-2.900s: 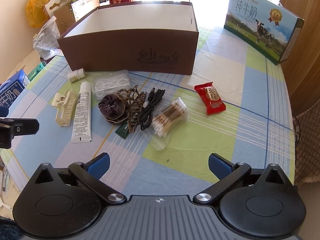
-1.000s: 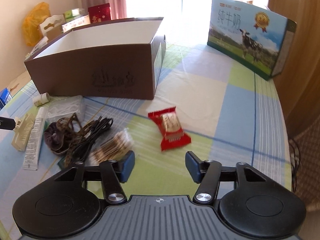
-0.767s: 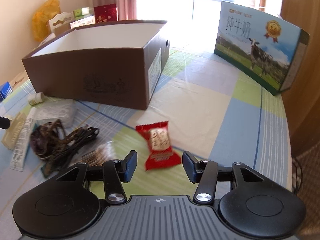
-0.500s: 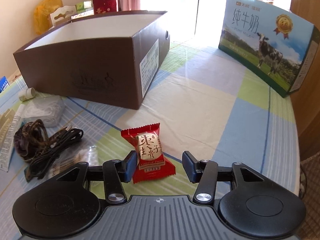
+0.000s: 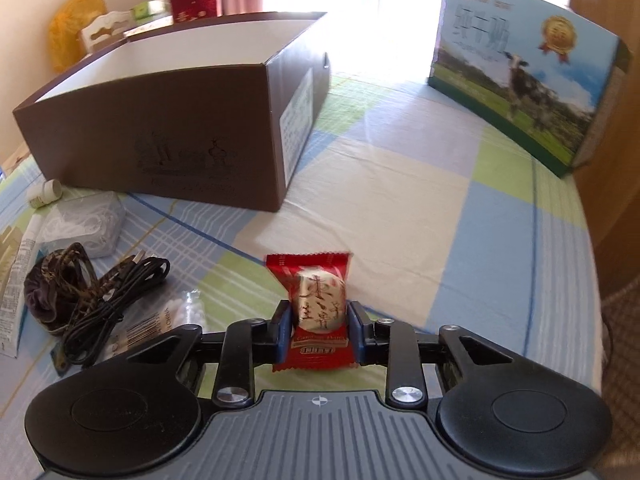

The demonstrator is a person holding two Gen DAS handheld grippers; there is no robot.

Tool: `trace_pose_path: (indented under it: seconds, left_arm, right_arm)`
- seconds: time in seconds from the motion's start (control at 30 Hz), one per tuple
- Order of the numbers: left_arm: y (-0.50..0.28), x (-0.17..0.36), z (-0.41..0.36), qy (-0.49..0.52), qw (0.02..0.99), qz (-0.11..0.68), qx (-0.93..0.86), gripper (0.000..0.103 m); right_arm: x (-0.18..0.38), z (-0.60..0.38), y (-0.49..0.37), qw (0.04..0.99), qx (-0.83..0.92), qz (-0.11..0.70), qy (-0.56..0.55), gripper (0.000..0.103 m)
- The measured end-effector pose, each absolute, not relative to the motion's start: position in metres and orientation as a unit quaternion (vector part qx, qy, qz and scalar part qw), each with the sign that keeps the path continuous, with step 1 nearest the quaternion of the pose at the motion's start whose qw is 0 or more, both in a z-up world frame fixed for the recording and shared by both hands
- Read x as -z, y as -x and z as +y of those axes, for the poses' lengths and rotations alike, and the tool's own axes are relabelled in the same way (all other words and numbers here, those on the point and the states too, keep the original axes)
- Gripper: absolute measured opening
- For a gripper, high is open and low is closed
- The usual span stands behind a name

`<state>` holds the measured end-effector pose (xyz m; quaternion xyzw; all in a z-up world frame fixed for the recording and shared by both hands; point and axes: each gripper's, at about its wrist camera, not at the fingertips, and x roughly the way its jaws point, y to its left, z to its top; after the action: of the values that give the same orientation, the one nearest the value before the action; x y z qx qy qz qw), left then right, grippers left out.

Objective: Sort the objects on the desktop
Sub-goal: 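Grasp the red snack packet with the right tool while the left tool grasps the white hair clip, then carry the snack packet and hair clip with both tools into the brown box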

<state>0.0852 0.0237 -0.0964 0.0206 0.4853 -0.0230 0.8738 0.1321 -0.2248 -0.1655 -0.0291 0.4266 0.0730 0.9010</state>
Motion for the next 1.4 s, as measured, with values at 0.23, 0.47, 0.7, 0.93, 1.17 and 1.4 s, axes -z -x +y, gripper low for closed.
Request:
trace_pose_path:
  seconds: [0.23, 0.47, 0.7, 0.93, 1.17, 1.4]
  left_arm:
    - [-0.089, 0.103, 0.023, -0.025, 0.873, 0.487, 0.029, 0.07]
    - [-0.093, 0.106, 0.032, -0.018, 0.869, 0.492, 0.036, 0.04]
    - [-0.087, 0.103, 0.033, -0.052, 0.872, 0.485, 0.047, 0.04]
    - [-0.081, 0.099, 0.043, -0.056, 0.87, 0.488, 0.046, 0.04]
    - [-0.072, 0.099, 0.042, -0.053, 0.871, 0.486, 0.052, 0.04]
    - [-0.069, 0.081, 0.04, -0.045, 0.882, 0.465, 0.061, 0.039]
  right_arm:
    - [0.16, -0.218, -0.099, 0.895, -0.04, 0.444, 0.01, 0.027]
    - [0.157, -0.209, -0.076, 0.889, -0.005, 0.458, 0.005, 0.026]
    - [0.157, -0.189, -0.067, 0.883, 0.008, 0.47, 0.011, 0.026]
    - [0.154, -0.178, -0.067, 0.88, 0.007, 0.474, 0.013, 0.026]
    - [0.147, -0.176, -0.065, 0.883, 0.013, 0.468, 0.02, 0.026]
    - [0.133, -0.177, -0.064, 0.891, 0.012, 0.453, 0.018, 0.022]
